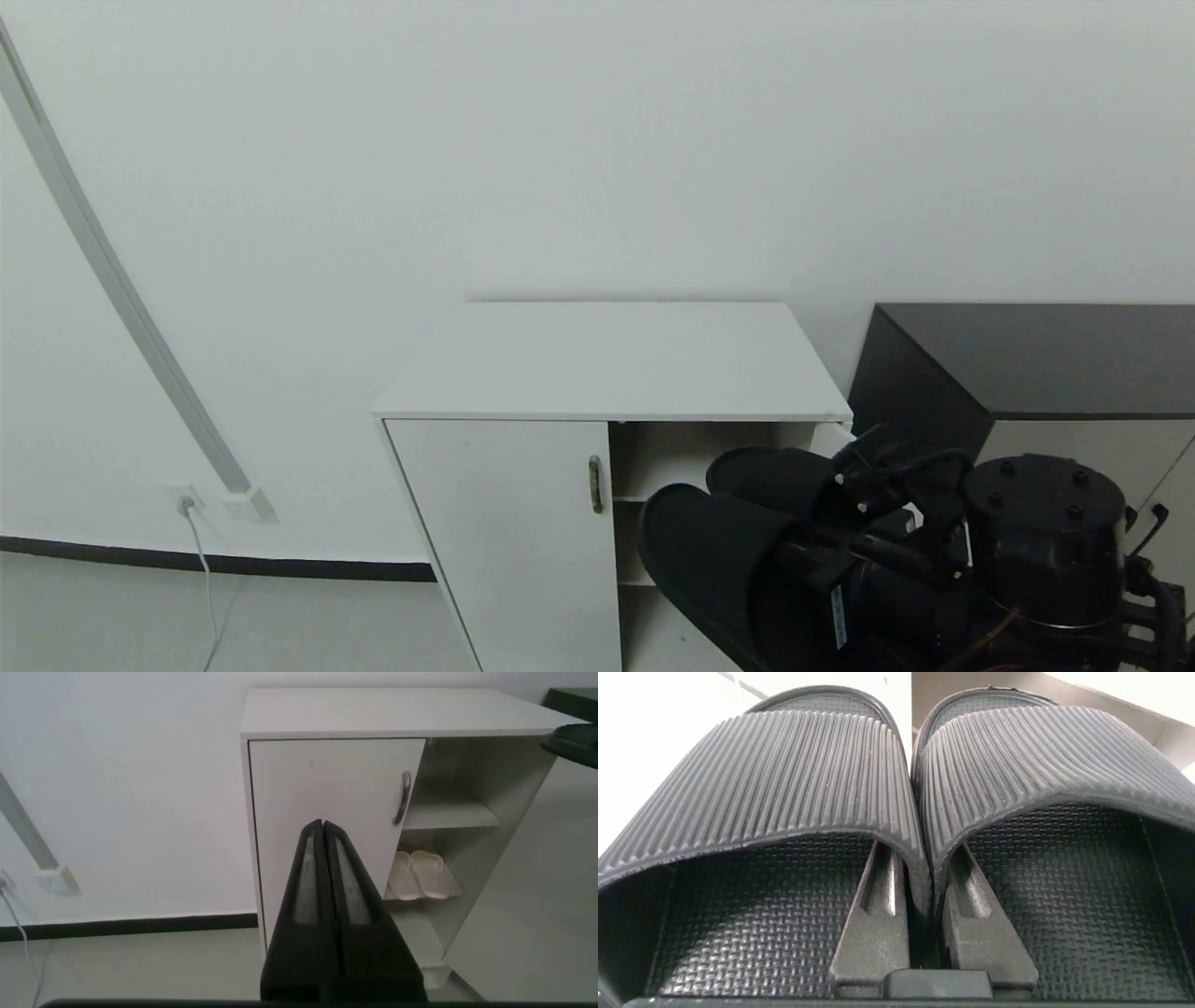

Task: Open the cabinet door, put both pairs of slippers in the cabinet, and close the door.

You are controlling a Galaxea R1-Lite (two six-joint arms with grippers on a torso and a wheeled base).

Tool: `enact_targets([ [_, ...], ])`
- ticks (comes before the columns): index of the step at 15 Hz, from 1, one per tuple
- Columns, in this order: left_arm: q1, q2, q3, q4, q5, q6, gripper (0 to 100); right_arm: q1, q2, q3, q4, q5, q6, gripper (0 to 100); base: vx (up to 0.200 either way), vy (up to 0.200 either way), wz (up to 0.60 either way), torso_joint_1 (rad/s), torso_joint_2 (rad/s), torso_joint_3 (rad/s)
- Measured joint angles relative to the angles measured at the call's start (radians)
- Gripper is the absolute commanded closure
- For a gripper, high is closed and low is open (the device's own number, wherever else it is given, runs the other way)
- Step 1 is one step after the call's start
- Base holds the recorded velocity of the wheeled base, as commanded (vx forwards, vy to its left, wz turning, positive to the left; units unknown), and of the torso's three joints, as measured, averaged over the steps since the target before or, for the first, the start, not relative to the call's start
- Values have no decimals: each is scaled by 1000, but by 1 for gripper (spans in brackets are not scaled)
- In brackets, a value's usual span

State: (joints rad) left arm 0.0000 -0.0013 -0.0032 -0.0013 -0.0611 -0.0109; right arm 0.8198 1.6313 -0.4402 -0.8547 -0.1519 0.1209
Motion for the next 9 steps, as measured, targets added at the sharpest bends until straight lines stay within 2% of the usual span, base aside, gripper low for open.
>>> enact_targets([
  [9,0,0,0,0,0,-1,100,3,3,12,-1,0,-21,100,0,0,0,-218,538,319],
])
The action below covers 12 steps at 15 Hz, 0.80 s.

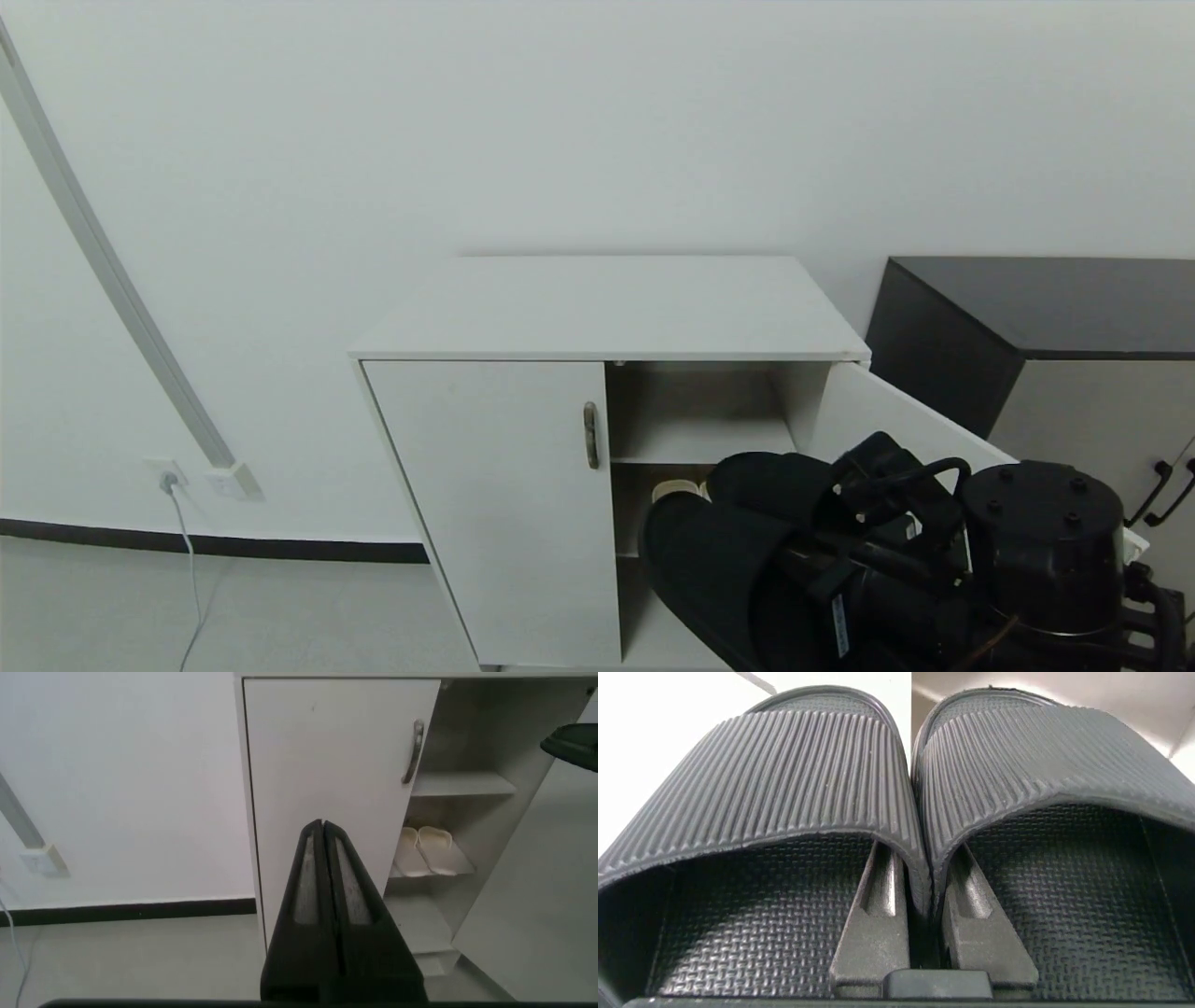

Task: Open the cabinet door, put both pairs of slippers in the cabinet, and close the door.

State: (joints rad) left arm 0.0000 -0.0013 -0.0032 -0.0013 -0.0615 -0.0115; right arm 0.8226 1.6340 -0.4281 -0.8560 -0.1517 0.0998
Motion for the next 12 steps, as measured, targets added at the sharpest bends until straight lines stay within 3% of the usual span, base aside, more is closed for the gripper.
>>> enact_targets([
  [12,0,0,0,0,0,0,100,5,13,5,0,0,1,100,0,0,0,-148,478,327],
])
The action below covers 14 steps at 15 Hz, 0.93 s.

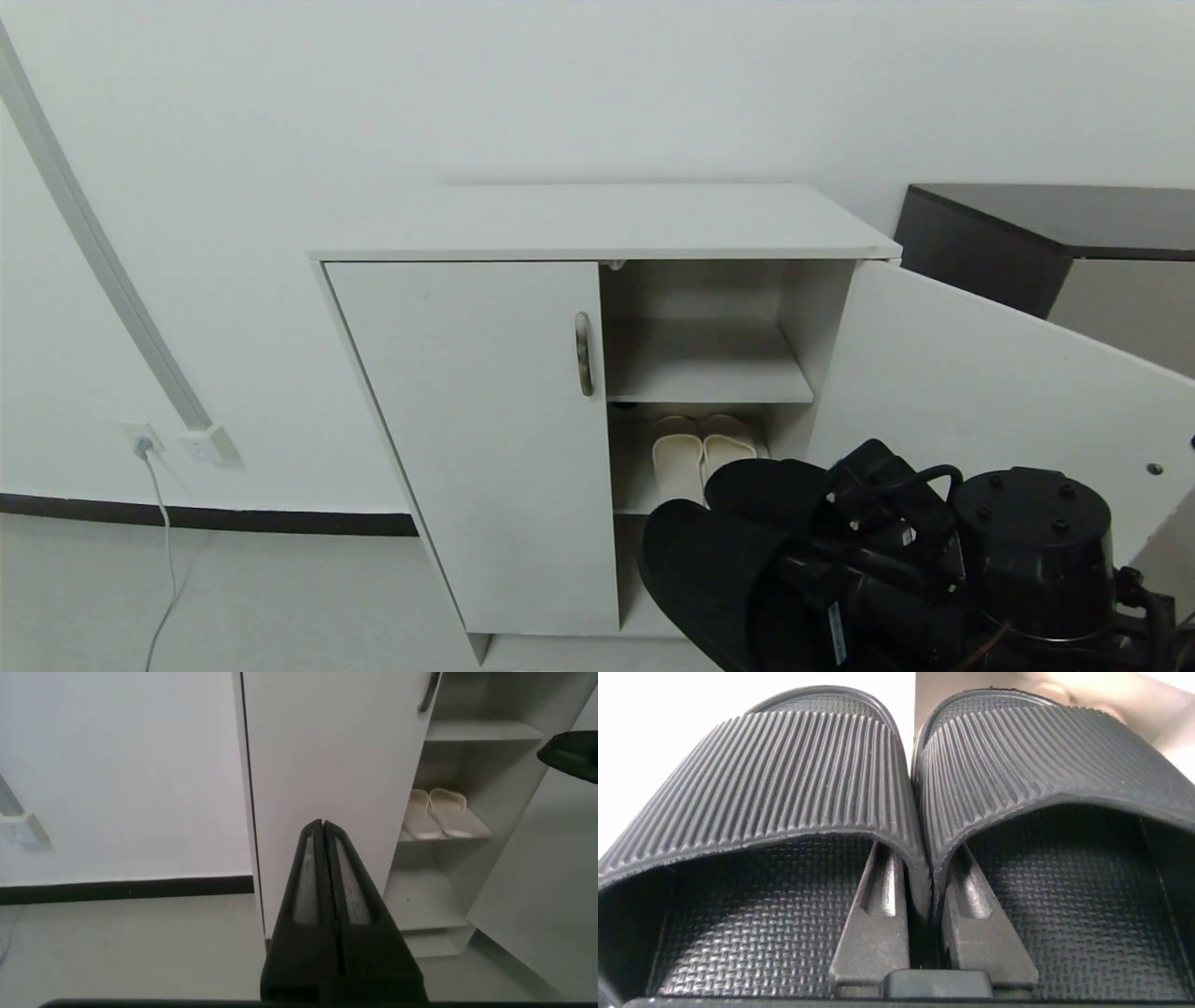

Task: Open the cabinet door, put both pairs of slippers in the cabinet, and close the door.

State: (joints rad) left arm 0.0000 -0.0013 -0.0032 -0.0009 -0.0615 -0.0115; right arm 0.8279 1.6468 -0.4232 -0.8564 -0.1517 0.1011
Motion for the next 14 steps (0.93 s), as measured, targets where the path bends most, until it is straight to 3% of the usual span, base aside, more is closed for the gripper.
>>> enact_targets([
  [6,0,0,0,1,0,1,100,1,13,0,0,0,-1,100,0,0,0,-52,418,357],
  [14,0,0,0,1,0,1,100,12,15,51,-47,2,-75,100,0,0,0,-4,42,31],
])
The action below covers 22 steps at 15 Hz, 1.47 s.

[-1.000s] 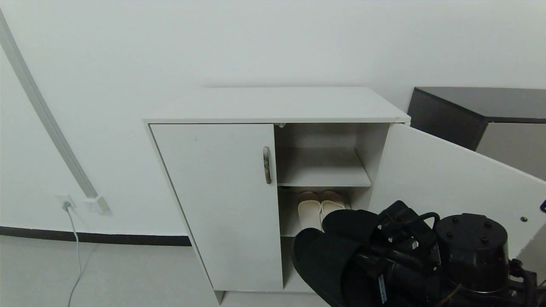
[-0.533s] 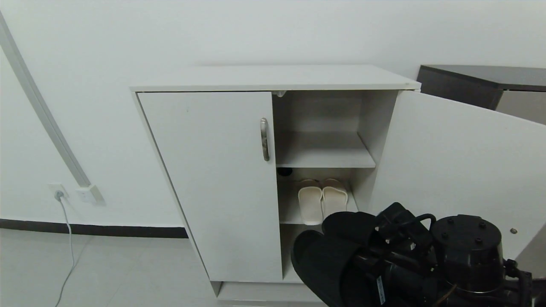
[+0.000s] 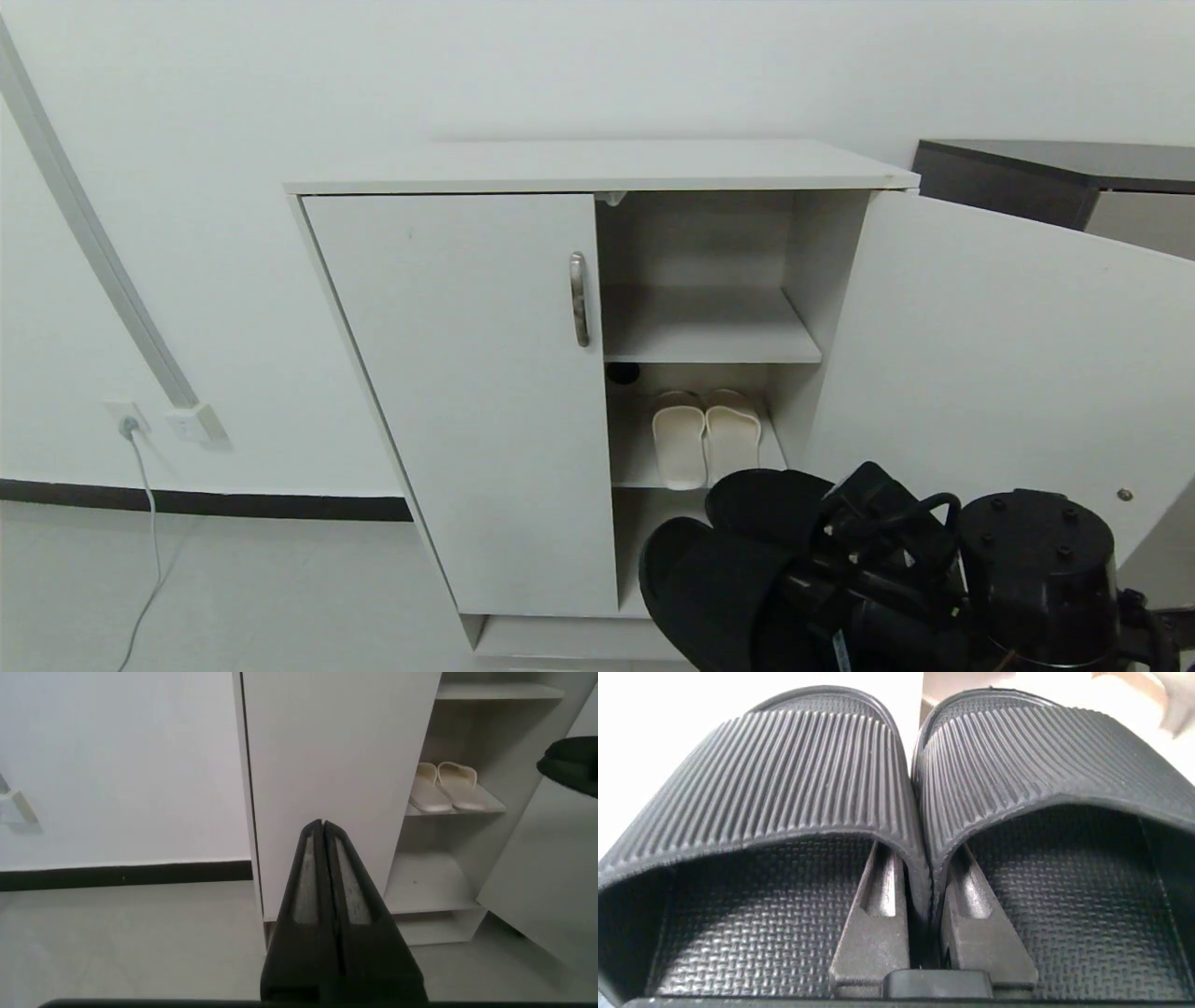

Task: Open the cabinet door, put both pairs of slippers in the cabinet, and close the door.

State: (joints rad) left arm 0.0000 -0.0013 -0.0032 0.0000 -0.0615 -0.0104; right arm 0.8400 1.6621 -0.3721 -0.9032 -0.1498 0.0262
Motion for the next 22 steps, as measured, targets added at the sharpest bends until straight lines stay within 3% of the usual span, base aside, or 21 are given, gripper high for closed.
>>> enact_targets([
  [4,0,0,0,-1,0,0,100,3,12,17,-28,3,-10,100,0,0,-150,0,34,23],
  [11,0,0,0,-2,-1,1,100,21,77,47,-194,-6,-10,100,0,0,0,0,0,0],
  [12,0,0,0,-1,-1,2,100,23,100,34,-229,-34,-9,100,0,0,0,0,0,0],
  [16,0,0,0,-1,-1,2,100,58,255,-166,-263,-323,10,100,0,0,0,0,0,0],
  [19,0,0,0,-1,-1,2,100,113,336,-336,-79,-450,64,100,0,0,0,0,0,0],
  [22,0,0,0,-1,-1,2,100,135,353,-582,301,-592,220,100,0,0,0,0,0,0],
])
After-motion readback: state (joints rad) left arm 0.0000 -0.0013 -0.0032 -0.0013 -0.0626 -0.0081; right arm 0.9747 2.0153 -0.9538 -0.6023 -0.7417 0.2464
